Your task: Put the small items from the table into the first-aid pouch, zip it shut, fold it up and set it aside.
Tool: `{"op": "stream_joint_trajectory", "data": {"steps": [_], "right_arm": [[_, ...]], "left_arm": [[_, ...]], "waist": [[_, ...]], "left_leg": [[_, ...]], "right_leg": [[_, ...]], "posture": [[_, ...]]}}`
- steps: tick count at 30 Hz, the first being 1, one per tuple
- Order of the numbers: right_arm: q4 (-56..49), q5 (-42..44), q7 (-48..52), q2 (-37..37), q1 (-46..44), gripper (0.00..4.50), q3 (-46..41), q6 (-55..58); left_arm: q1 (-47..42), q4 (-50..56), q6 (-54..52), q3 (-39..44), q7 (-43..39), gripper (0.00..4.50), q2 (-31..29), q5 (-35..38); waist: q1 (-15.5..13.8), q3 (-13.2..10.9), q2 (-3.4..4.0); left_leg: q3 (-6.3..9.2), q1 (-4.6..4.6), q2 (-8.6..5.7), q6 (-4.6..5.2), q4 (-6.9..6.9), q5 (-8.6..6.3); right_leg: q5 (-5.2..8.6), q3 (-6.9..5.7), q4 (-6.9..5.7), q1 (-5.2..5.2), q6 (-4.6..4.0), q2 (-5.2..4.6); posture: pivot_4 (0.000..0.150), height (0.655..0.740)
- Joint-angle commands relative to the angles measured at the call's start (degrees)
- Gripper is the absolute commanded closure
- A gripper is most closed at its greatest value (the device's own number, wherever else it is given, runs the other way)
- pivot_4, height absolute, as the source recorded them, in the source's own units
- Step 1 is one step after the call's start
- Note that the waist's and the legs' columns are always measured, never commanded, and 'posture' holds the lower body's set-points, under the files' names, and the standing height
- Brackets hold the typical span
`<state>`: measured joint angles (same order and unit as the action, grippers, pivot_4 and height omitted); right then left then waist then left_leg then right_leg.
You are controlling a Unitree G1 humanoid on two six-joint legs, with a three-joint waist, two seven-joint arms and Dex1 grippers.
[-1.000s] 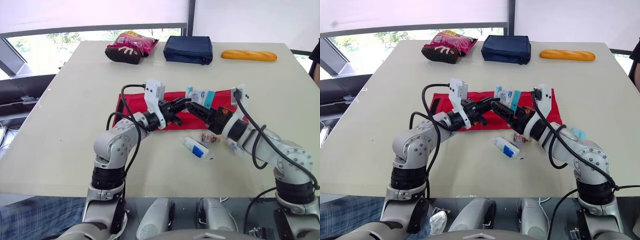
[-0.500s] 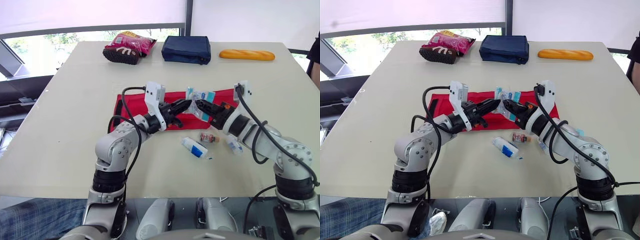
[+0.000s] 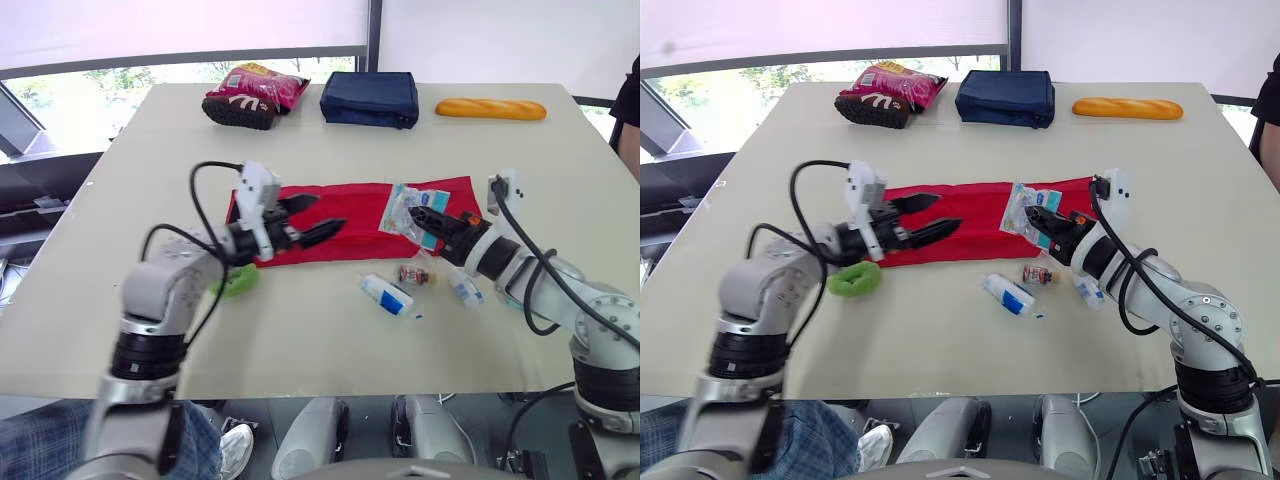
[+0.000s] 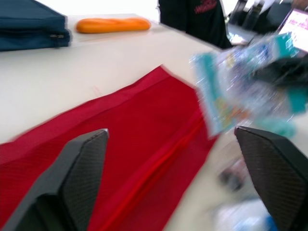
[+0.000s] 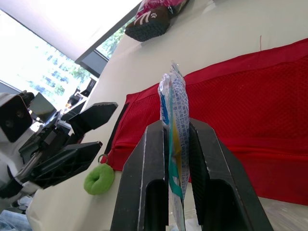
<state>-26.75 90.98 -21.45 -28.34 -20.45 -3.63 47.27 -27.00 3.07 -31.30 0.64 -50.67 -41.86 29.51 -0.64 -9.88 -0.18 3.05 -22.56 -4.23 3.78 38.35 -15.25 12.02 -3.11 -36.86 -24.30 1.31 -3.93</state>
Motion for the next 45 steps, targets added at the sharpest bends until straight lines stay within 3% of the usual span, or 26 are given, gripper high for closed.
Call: {"op": "stream_joint_trajectory", "data": {"steps": [1, 7, 15, 16, 18, 20, 22, 23, 27, 31, 35, 40, 45], "right_arm": [[-3.0, 1.6, 1.7, -1.0, 0.9, 4.42, -2.3, -1.1], [-5.0, 0.8, 2.1, -1.2, 3.3, 4.42, -2.2, -1.9], [-6.3, -1.3, 2.2, -0.8, 4.5, 4.42, -2.0, -3.3], [-6.4, -1.4, 2.2, -0.8, 4.6, 4.42, -2.0, -3.4], [-6.6, -1.8, 2.3, -0.8, 4.8, 4.42, -2.0, -3.6], [-6.7, -2.0, 2.4, -0.8, 4.9, 4.42, -1.9, -3.9], [-6.8, -2.3, 2.4, -0.6, 5.0, 4.42, -1.8, -4.0], [-6.8, -2.3, 2.4, -0.6, 5.0, 4.42, -1.8, -4.1], [-6.5, -2.8, 2.8, -0.4, 4.7, 4.42, -1.7, -4.1], [-6.4, -3.1, 3.2, -0.3, 4.6, 4.42, -1.6, -4.1], [-6.4, -3.6, 3.2, 0.2, 4.1, 4.42, -0.6, -3.8], [-6.0, -4.1, 1.7, 3.1, 3.5, 4.42, 2.3, -3.6], [-6.0, -1.7, -3.4, 7.7, 3.2, 4.42, 4.5, -4.7]], "left_arm": [[-2.8, -9.8, 12.8, -3.1, -9.7, 0.03, -4.9, -8.2], [-8.9, -27.9, 28.8, -7.4, -14.2, 0.03, -6.5, -19.7], [-15.1, -41.9, 37.9, -8.5, -15.6, 0.03, -4.0, -25.4], [-15.5, -42.5, 38.0, -8.4, -16.1, 0.42, -3.7, -25.4], [-16.0, -43.5, 38.7, -8.3, -16.7, 0.77, -3.3, -25.9], [-16.3, -44.0, 39.3, -8.5, -17.3, 1.65, -3.2, -26.5], [-16.5, -44.6, 40.0, -8.5, -17.8, 2.80, -3.3, -27.1], [-16.6, -44.7, 40.4, -8.6, -17.9, 2.80, -3.4, -27.5], [-17.1, -44.8, 42.7, -9.2, -17.7, 4.45, -4.3, -30.0], [-16.1, -41.0, 39.1, -7.7, -19.7, 4.48, -3.5, -27.5], [-13.9, -29.7, 24.3, -5.4, -23.2, 4.48, -1.4, -19.3], [-12.7, -18.8, 7.8, -4.9, -18.5, 4.48, 3.2, -14.5], [-11.1, -12.8, -0.5, -5.6, -14.3, 4.48, 6.3, -13.7]], "waist": [[-0.1, 0.0, 0.00], [-0.3, 0.0, -0.05], [0.0, 0.0, -0.08], [0.0, 0.0, -0.08], [-0.1, 0.0, -0.09], [-0.1, 0.0, -0.09], [-0.1, 0.0, -0.09], [-0.1, 0.0, -0.09], [0.0, 0.0, -0.10], [0.0, 0.0, -0.10], [-0.1, 0.0, -0.10], [0.0, 0.0, -0.10], [0.5, 0.0, -0.10]], "left_leg": [[-0.03, -0.02, 0.01, 0.04, -0.01, -0.02], [-0.12, -0.18, -0.01, 0.24, 0.04, -0.14], [-0.24, -0.32, 0.01, 0.28, 0.04, -0.17], [-0.25, -0.32, 0.01, 0.29, 0.04, -0.17], [-0.25, -0.33, 0.01, 0.31, 0.05, -0.18], [-0.26, -0.33, 0.01, 0.32, 0.06, -0.19], [-0.26, -0.33, 0.01, 0.38, 0.06, -0.23], [-0.26, -0.33, 0.01, 0.38, 0.06, -0.23], [-0.26, -0.33, 0.01, 0.40, 0.08, -0.24], [-0.26, -0.33, 0.01, 0.42, 0.10, -0.25], [-0.26, -0.34, 0.01, 0.35, 0.15, -0.21], [-0.26, -0.35, 0.00, 0.36, 0.22, -0.21], [-0.30, -0.31, 0.02, 0.34, 0.26, -0.20]], "right_leg": [[0.00, 0.03, 0.00, -0.04, 0.00, 0.00], [-0.02, 0.09, 0.07, -0.12, 0.03, -0.11], [-0.03, 0.20, 0.01, -0.35, 0.04, -0.12], [-0.03, 0.20, 0.00, -0.35, 0.04, -0.12], [-0.03, 0.20, 0.00, -0.35, 0.05, -0.12], [-0.03, 0.21, 0.00, -0.35, 0.05, -0.12], [-0.03, 0.21, -0.01, -0.35, 0.05, -0.12], [-0.03, 0.21, -0.01, -0.35, 0.05, -0.11], [-0.04, 0.21, -0.05, -0.35, 0.05, -0.11], [-0.04, 0.21, -0.07, -0.36, 0.05, -0.11], [-0.04, 0.22, -0.09, -0.36, 0.05, -0.11], [-0.04, 0.25, -0.11, -0.34, 0.07, -0.10], [-0.04, 0.33, -0.24, -0.36, 0.07, -0.06]], "posture": [[0.150, 0.7395], [0.150, 0.7395], [0.150, 0.7395], [0.150, 0.7395], [0.150, 0.7395], [0.150, 0.7395], [0.150, 0.7395], [0.150, 0.7395], [0.150, 0.7395], [0.150, 0.7395], [0.150, 0.7395], [0.150, 0.7395], [0.150, 0.7395]]}}
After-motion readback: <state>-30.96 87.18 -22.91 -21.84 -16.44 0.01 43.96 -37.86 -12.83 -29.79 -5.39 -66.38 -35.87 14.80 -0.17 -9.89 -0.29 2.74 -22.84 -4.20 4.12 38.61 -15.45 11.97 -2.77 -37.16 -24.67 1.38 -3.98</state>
